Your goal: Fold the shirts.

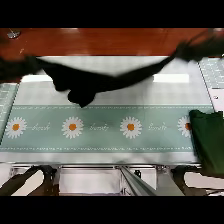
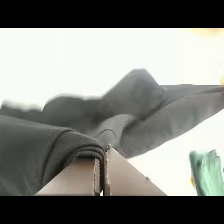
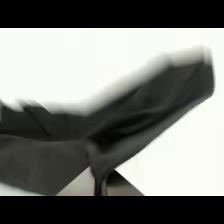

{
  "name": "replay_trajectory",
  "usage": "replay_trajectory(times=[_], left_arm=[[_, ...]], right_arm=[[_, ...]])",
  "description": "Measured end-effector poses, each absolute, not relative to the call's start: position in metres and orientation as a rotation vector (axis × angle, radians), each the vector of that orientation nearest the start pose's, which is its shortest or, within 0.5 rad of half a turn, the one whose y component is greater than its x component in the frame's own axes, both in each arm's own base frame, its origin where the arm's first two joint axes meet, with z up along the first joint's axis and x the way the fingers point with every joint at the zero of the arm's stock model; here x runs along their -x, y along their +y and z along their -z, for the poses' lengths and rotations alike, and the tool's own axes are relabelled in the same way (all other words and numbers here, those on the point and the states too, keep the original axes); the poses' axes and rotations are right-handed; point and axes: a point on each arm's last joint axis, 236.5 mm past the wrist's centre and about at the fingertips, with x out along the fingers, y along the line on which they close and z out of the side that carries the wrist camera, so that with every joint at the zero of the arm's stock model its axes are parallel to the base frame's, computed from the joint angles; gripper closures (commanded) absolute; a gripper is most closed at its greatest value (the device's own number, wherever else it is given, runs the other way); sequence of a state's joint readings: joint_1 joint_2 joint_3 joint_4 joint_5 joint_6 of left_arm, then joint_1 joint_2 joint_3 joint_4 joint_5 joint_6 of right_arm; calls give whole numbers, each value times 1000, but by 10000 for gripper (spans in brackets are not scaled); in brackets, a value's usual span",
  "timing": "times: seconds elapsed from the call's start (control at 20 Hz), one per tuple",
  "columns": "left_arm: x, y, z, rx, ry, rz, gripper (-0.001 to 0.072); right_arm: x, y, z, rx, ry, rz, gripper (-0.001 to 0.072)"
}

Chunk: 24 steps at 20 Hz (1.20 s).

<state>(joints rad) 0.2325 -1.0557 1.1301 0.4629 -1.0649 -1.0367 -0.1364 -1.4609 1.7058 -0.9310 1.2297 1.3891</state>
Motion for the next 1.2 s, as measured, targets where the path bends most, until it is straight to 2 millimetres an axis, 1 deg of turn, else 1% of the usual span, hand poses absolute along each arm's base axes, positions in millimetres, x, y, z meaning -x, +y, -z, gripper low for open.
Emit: replay_trajectory(times=[0.05,0.1,0.15,0.2,0.3,0.35,0.4,0.5,0.6,0.7,0.75,0.8,0.9,0.95,1.05,1.15,1.2], left_arm=[[-406,-91,-256,483,487,584,683],[-397,-88,-299,406,397,571,683],[-386,-84,-335,341,322,543,683],[-371,-79,-370,280,245,505,683],[-338,-69,-422,186,132,422,683],[-319,-63,-443,144,80,369,683],[-299,-57,-462,108,30,322,683],[-260,-47,-488,56,-49,231,683],[-224,-38,-508,18,-121,156,683],[-193,-35,-518,-11,-168,107,683],[-179,-33,-523,-23,-191,87,683],[-170,-32,-521,-34,-189,70,683],[-160,-31,-514,-37,-164,54,683],[-159,-30,-509,-34,-145,50,683],[-171,-26,-487,-24,-61,44,683],[-195,-20,-457,2,42,46,683],[-213,-17,-435,21,112,48,683]], right_arm=[[-488,66,-224,-341,766,-407,684],[-481,65,-268,-297,670,-406,684],[-467,64,-314,-251,569,-398,684],[-448,63,-354,-212,477,-387,684],[-404,63,-417,-149,326,-369,684],[-380,65,-442,-127,262,-366,684],[-355,66,-464,-100,203,-358,684],[-309,66,-493,-50,120,-330,684],[-268,66,-511,-17,65,-307,684],[-236,64,-518,4,41,-281,684],[-223,63,-520,11,29,-269,684],[-213,62,-520,15,24,-256,684],[-205,58,-511,14,43,-232,684],[-206,55,-504,11,66,-224,684],[-216,53,-479,-4,143,-219,684],[-234,52,-448,-29,232,-225,684],[-246,53,-427,-49,289,-239,684]])
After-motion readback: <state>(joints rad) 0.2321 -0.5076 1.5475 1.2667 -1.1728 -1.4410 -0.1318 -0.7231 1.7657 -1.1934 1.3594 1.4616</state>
